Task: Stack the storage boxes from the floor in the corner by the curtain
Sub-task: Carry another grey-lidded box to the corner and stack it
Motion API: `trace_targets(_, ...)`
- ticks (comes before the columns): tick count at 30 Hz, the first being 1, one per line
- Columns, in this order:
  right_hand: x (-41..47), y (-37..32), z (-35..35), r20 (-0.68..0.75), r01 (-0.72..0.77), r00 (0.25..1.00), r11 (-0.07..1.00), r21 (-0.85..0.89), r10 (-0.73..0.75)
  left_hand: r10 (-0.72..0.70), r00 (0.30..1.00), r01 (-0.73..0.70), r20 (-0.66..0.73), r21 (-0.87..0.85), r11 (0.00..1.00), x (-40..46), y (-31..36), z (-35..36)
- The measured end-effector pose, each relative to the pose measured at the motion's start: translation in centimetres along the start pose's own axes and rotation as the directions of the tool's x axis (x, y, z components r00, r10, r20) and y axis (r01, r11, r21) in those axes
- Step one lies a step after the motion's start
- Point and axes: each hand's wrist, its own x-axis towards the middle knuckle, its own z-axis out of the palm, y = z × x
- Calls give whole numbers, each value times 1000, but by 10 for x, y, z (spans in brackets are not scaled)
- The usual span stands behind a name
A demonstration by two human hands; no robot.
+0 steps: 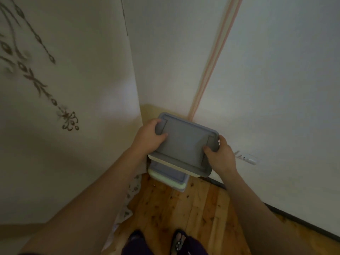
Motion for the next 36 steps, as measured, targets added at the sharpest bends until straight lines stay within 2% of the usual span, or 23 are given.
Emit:
trace_targets(14, 81, 124, 158, -99, -11, 995, 999, -46, 6, 85, 996, -85, -6, 14, 996, 86, -157, 137)
trace_targets(21, 113, 168, 215, -168, 11, 986, 999, -38, -18, 199, 978, -193, -58, 103, 976, 117, -211, 183)
trace_targets(27, 120, 198, 244, -218, 18, 976, 999, -26, -24, 261, 961, -251, -87, 110, 962, 127, -240, 211)
trace_targets(36, 115, 211, 250, -263, 40, 964, 999, -34, -48, 311, 940, -296, -142, 119, 948, 124, -248, 220)
